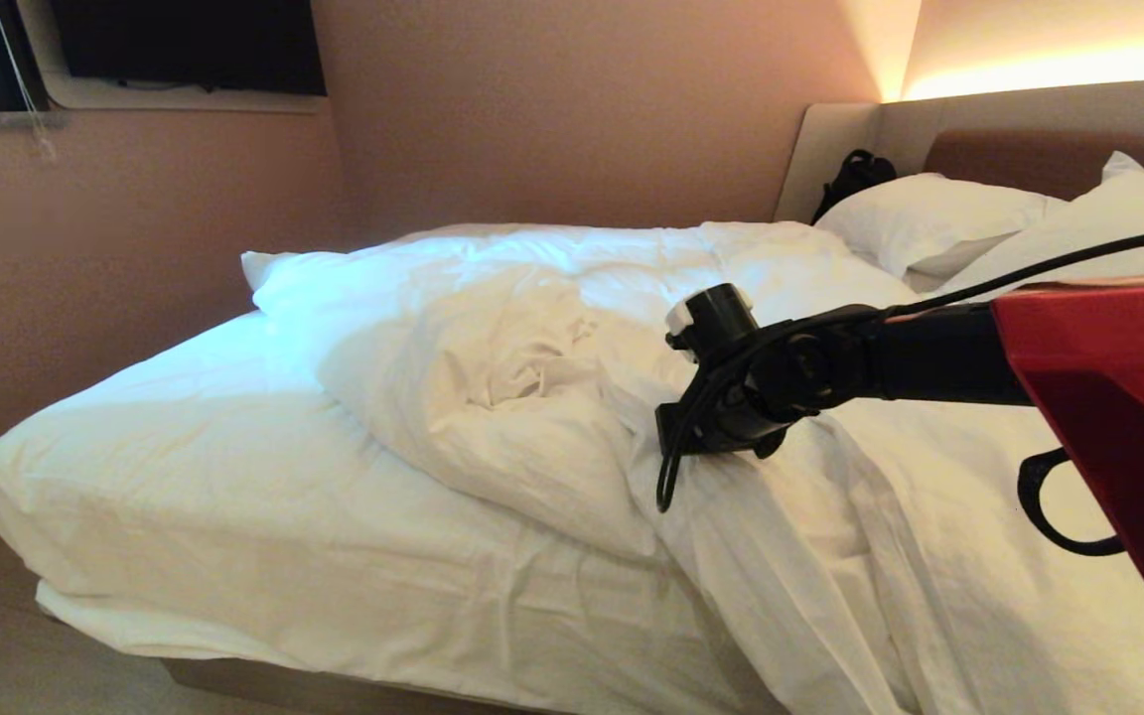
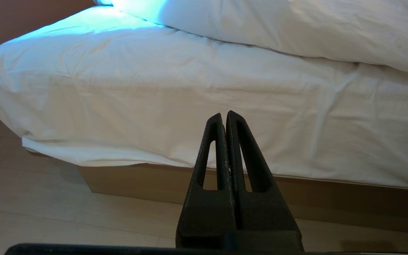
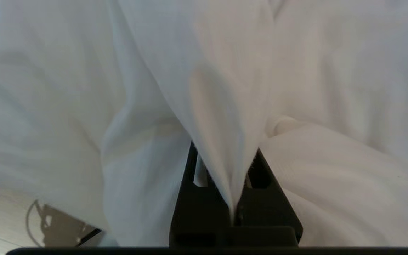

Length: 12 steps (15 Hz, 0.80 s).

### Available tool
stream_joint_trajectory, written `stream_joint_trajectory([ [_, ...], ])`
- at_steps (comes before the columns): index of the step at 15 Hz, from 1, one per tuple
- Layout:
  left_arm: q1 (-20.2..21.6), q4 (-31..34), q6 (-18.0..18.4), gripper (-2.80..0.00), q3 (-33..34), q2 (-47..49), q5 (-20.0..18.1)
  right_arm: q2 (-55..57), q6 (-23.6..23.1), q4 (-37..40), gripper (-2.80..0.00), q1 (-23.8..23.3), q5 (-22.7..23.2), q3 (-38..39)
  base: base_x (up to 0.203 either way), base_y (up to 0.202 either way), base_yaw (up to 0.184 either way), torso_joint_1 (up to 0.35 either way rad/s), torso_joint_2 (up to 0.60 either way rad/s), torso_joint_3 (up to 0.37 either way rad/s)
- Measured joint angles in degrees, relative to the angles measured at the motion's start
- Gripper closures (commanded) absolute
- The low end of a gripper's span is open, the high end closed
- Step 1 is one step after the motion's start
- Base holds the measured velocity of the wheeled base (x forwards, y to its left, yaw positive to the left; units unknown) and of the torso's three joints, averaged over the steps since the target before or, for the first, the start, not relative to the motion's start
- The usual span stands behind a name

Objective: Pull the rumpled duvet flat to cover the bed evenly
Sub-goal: Flatten the corners of the folded blanket

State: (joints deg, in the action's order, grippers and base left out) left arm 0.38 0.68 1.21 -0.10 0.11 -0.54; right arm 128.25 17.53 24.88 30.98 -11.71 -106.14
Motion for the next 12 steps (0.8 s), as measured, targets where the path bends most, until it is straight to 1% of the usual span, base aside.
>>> stream_joint_trajectory([
  [6,0.0,0.0,0.0,0.00,0.0,0.0,0.0,-4.7,1.2,-0.2,0.00,2.9,0.1,3.5,0.000,0.000,0.000,0.000,0.00,0.000],
  [12,0.0,0.0,0.0,0.00,0.0,0.0,0.0,-11.3,1.4,-0.5,0.00,8.9,0.6,9.8,0.000,0.000,0.000,0.000,0.00,0.000],
])
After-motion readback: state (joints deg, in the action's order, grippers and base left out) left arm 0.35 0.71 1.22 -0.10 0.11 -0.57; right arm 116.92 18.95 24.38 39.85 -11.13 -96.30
